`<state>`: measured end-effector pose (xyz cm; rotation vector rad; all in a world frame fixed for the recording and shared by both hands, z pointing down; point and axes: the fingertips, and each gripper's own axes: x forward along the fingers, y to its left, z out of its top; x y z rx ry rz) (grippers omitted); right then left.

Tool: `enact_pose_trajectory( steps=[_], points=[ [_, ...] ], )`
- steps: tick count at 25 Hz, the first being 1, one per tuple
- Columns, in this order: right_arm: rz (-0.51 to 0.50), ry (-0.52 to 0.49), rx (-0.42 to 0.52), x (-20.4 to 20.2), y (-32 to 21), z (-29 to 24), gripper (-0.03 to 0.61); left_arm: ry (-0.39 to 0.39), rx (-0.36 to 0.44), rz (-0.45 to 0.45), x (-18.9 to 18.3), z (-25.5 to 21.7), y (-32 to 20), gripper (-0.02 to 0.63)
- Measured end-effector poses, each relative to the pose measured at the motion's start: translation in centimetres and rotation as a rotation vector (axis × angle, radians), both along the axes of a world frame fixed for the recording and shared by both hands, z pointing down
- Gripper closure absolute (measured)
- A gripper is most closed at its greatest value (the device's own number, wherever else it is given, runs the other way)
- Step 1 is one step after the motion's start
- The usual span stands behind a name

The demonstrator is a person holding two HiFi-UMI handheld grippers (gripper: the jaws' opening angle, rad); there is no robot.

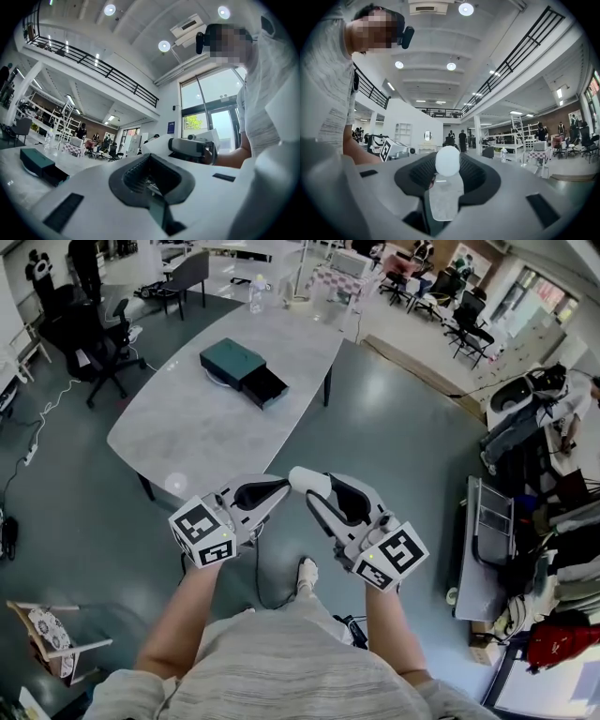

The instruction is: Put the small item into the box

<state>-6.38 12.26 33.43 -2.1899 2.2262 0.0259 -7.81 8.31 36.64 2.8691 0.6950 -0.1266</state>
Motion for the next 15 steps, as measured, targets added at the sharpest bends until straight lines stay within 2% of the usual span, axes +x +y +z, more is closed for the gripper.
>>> enact_pose_trajectory(
  steps=[10,15],
  points=[
    [-0.132,-0.003,0.002,15.3,-3.3,-1.2,0.413,0.004,-0.009,-0.143,14.7,-1.1,-3.2,0.594],
    [-0.207,0.012,-0.006,20.7,-4.1,-0.9,0.413,0.010,0.009,-0.207,19.9,-0.9,-3.7,0.594]
  ],
)
